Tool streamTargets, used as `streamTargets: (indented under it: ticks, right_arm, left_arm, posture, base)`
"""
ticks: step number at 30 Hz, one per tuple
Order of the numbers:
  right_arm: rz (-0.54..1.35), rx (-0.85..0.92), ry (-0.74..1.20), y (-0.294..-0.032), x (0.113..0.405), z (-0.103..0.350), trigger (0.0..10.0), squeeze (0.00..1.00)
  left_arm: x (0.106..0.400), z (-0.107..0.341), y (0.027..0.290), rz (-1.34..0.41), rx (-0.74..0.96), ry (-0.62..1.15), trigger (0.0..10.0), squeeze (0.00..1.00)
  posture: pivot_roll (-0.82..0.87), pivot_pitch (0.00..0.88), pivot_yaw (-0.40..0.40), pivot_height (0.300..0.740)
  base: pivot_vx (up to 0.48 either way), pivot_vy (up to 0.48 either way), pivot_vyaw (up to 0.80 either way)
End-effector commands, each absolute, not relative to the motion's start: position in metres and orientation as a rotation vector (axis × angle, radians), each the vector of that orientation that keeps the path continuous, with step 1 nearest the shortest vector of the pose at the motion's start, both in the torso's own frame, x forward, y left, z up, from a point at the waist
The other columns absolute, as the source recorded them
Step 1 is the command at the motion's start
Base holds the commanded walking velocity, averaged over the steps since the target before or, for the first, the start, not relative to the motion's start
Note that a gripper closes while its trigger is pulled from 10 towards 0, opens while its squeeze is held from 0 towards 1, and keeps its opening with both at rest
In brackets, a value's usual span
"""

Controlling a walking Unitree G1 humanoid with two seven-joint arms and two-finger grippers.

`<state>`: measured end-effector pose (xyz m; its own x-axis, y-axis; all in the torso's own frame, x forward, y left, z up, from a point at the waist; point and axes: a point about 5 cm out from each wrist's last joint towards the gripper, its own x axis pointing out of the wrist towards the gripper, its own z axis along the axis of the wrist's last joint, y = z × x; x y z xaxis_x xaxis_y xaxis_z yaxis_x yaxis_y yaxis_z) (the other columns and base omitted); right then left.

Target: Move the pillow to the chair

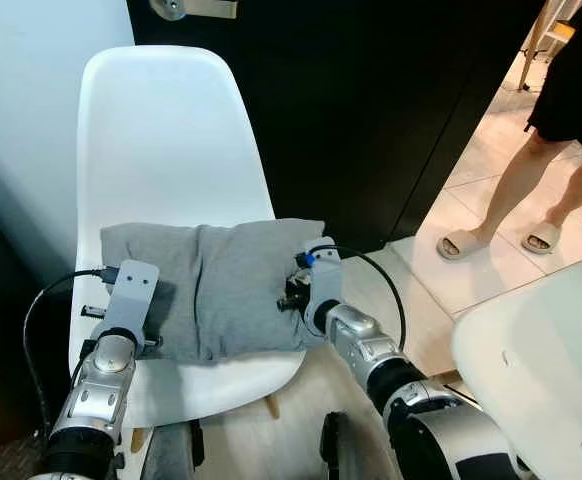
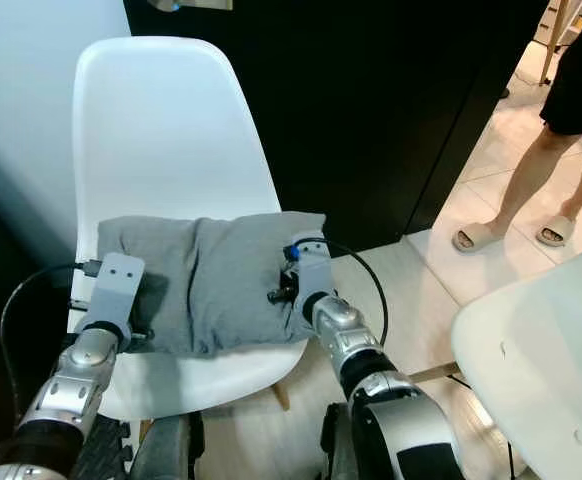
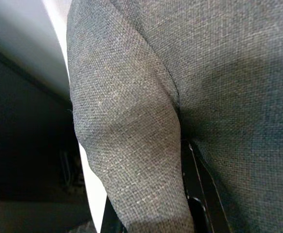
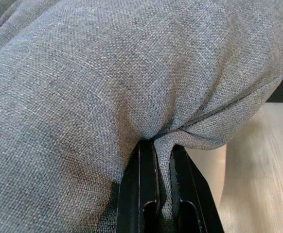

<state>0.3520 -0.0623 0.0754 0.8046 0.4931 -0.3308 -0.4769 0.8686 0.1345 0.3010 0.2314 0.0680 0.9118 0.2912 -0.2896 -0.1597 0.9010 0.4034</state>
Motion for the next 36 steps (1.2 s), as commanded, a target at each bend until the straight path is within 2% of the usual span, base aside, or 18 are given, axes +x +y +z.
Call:
streamTargets:
  ticks: [1,5,6,7,8,13,19,22,27,33,34,36]
  right_arm:
    - [0.593,0.004,0.367,-0.051,0.353,0.081,10.0,0.00]
    - [0.640,-0.011,0.358,-0.043,0.354,0.087,10.0,0.00]
    - [0.655,0.022,0.336,-0.040,0.355,0.091,10.0,0.77]
    - [0.655,0.022,0.336,-0.040,0.355,0.091,10.0,0.77]
    - [0.652,0.055,0.323,-0.039,0.356,0.093,10.0,1.00]
    - [0.621,0.080,0.316,-0.043,0.358,0.094,10.0,1.00]
    - [0.470,0.010,0.327,-0.068,0.362,0.088,10.0,1.00]
    - [0.362,0.049,0.245,-0.084,0.370,0.098,10.0,1.00]
    - [0.304,0.052,0.220,-0.090,0.368,0.095,10.0,1.00]
    - [0.294,0.068,0.216,-0.092,0.365,0.092,10.0,1.00]
    - [0.291,0.089,0.194,-0.095,0.364,0.092,10.0,0.00]
    - [0.286,0.102,0.178,-0.097,0.362,0.092,10.0,0.00]
  left_arm:
    - [0.301,0.075,0.239,0.285,0.405,0.341,10.0,0.00]
    - [0.297,0.077,0.248,0.348,0.405,0.357,10.0,0.00]
    - [0.294,0.079,0.254,0.391,0.415,0.355,10.0,0.30]
    - [0.294,0.079,0.254,0.391,0.415,0.355,10.0,0.30]
    - [0.292,0.081,0.259,0.423,0.417,0.351,10.0,1.00]
    - [0.290,0.087,0.266,0.467,0.427,0.339,10.0,1.00]
    - [0.284,0.083,0.263,0.435,0.415,0.342,10.0,1.00]
    - [0.266,0.059,0.255,0.413,0.386,0.396,10.0,1.00]
    - [0.254,0.053,0.250,0.430,0.354,0.397,10.0,1.00]
    - [0.253,0.058,0.250,0.442,0.324,0.364,10.0,1.00]
    - [0.260,0.066,0.237,0.374,0.236,0.314,10.0,0.00]
    - [0.265,0.073,0.228,0.320,0.175,0.277,10.0,0.00]
  posture:
    - [0.15,0.141,-0.144,0.599]
    - [0.15,0.139,-0.146,0.599]
    - [0.15,0.136,-0.149,0.599]
    - [0.15,0.136,-0.149,0.599]
    - [0.16,0.132,-0.151,0.599]
    - [0.16,0.123,-0.153,0.599]
    - [0.16,0.107,-0.145,0.599]
    - [0.15,0.097,-0.143,0.599]
    - [0.15,0.087,-0.143,0.599]
    - [0.15,0.085,-0.144,0.599]
    - [0.12,0.095,-0.133,0.599]
    - [0.12,0.095,-0.133,0.599]
  base:
    - [0.000,0.000,0.00]
    - [0.000,0.000,0.00]
    - [0.000,0.000,0.00]
    - [0.000,0.000,0.00]
    - [0.000,0.000,0.00]
    - [0.000,0.000,0.00]
    - [0.000,0.000,0.00]
    - [0.000,0.000,0.00]
    - [0.000,0.000,0.00]
    - [0.000,0.000,0.00]
    - [0.000,0.000,0.00]
    - [0.000,0.000,0.00]
